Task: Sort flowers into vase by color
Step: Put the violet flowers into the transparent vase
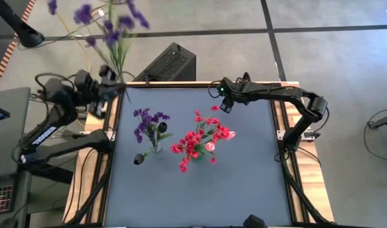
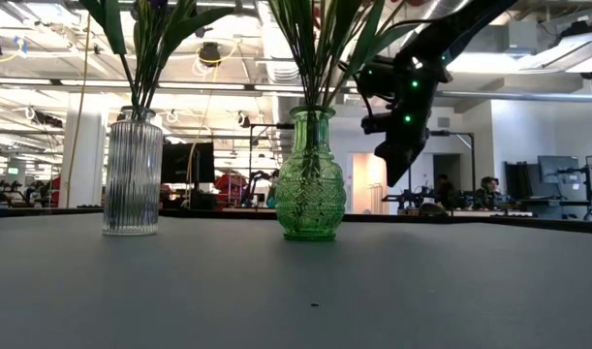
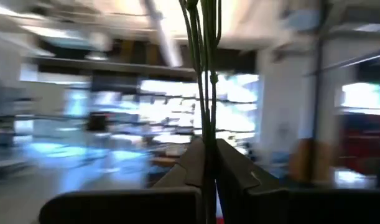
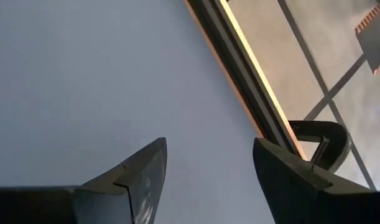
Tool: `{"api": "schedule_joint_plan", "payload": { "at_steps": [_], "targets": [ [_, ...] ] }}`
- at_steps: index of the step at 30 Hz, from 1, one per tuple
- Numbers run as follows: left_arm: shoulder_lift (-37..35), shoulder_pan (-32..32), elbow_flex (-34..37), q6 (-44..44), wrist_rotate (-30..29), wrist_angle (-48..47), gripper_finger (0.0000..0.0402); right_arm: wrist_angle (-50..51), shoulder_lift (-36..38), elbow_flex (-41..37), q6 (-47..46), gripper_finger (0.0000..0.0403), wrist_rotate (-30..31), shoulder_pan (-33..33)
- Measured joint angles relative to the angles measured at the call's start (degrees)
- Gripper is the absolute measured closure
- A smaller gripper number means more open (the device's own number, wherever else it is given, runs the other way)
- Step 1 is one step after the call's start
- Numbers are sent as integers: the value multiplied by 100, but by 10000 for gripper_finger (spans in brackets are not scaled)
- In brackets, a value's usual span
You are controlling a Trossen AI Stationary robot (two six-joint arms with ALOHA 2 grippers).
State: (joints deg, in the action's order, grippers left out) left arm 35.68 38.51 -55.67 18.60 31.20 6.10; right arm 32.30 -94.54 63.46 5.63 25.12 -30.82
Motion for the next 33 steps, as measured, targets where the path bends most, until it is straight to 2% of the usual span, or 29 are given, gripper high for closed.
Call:
{"api": "schedule_joint_plan", "payload": {
  "at_steps": [6,10,17,23,26,29,33],
  "targets": [
    [-427,-1174,961,577,-292,1531,399,25,-2,0,-11,138,0,122],
    [-396,-2013,1378,804,-316,2294,399,28,-2,0,-27,138,2,122],
    [-122,-3638,1544,65,-438,2334,399,25,-2,0,-301,138,0,115],
    [-36,-5047,1760,-1249,-515,2019,399,-1,-4,0,-328,138,-26,115],
    [39,-5595,1817,-1922,-991,1716,399,-12,-4,0,-327,138,-26,115],
    [159,-6031,1850,-2211,-1418,1757,399,-10,-4,0,-328,138,-44,115],
    [345,-6421,1848,-2242,-1348,1894,399,-11,-6,0,-326,138,-157,115]
  ]
}}
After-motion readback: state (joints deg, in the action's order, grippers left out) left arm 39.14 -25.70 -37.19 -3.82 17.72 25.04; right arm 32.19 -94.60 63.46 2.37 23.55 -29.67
